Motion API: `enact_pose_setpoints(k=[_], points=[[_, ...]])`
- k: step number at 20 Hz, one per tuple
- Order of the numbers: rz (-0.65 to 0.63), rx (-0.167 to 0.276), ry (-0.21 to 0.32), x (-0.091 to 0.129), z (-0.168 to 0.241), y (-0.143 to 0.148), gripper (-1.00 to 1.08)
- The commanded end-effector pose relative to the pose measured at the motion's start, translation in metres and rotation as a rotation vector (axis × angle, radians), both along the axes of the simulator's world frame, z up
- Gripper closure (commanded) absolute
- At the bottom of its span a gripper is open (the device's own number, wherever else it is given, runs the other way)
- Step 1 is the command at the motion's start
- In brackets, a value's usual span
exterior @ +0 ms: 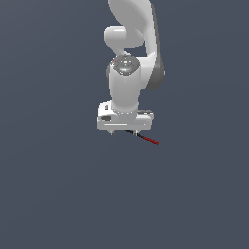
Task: Pick up the object and move it to a goal position.
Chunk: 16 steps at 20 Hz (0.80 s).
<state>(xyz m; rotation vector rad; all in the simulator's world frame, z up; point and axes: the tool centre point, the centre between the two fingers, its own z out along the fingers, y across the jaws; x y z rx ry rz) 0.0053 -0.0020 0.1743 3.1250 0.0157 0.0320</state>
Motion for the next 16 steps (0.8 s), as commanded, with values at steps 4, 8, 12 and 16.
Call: enact_pose_setpoints(k=[4,8,12,16], points=[[-0.003,0.002,0.001,0.000,-0.001,-0.004,-0.92],[-0.020,0.008,0.006,-0.001,-0.005,-0.019,-0.92],[-0.033,0.011,0.007,-0.001,-0.006,-0.026,-0.92],[-0.020,0.010,0.008,-0.002,-0.007,-0.023,-0.92]])
